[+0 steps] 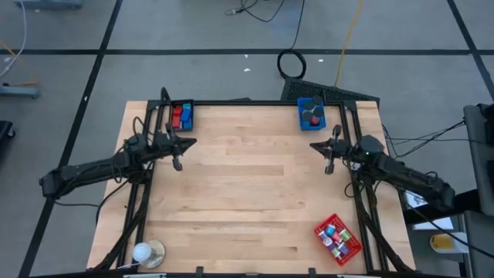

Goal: Pick & Place Office items
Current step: Return to Home Position

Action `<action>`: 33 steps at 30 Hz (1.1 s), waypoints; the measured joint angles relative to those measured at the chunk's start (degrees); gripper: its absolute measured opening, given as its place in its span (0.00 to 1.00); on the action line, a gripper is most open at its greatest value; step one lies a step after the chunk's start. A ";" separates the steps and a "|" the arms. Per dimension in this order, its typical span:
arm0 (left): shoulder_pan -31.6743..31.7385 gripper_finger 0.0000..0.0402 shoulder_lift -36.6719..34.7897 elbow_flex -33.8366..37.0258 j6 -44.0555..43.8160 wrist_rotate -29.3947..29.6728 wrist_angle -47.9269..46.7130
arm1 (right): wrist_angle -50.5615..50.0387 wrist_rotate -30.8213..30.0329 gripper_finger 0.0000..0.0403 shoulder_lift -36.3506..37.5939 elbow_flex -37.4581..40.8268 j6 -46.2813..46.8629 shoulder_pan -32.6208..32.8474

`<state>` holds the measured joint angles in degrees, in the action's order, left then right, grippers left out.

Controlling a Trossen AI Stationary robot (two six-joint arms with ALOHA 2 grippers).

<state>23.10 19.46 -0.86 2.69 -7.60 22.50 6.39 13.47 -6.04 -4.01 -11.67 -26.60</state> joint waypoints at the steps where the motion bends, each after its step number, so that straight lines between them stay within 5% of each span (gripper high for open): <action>1: 0.23 0.03 -1.14 0.00 -0.01 -0.10 -0.98 | -0.80 0.00 0.00 1.03 0.04 -0.03 -0.24; 21: 4.71 0.03 -19.20 -0.03 -1.70 3.97 -18.27 | -1.92 -1.60 0.00 5.88 3.14 6.50 -0.58; 33: 10.32 0.05 -19.13 -0.02 -2.77 3.65 -20.88 | 1.07 -4.49 0.00 5.88 3.16 9.11 -0.58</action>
<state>33.42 0.32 -0.89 -0.08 -3.95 1.62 7.46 8.98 -0.16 -0.84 -2.56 -27.18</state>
